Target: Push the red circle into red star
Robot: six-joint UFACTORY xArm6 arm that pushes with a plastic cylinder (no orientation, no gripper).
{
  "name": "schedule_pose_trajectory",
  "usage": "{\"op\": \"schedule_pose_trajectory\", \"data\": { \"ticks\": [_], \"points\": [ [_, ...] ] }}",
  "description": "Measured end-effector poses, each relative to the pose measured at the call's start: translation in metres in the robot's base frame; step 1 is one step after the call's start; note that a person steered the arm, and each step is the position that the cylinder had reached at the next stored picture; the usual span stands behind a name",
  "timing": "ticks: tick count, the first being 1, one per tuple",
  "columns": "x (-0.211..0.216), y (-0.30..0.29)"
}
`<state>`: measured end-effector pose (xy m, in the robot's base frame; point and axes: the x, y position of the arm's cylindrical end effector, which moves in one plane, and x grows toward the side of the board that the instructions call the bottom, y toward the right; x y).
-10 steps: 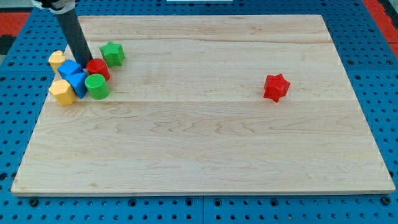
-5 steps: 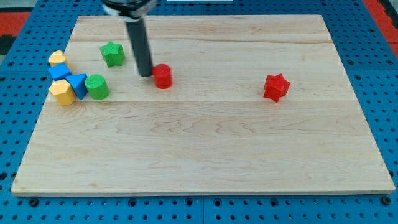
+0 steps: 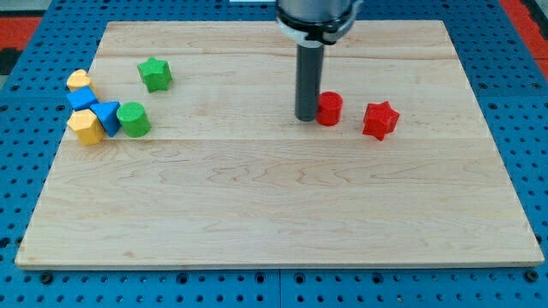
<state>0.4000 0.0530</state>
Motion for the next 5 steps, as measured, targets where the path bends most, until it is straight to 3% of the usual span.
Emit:
{"op": "schedule_pose_trajectory", "data": {
  "ticks": [1, 3, 5],
  "points": [
    [0.0, 0.017],
    [-0.01, -0.005],
    [-0.007, 0.041]
  ]
}}
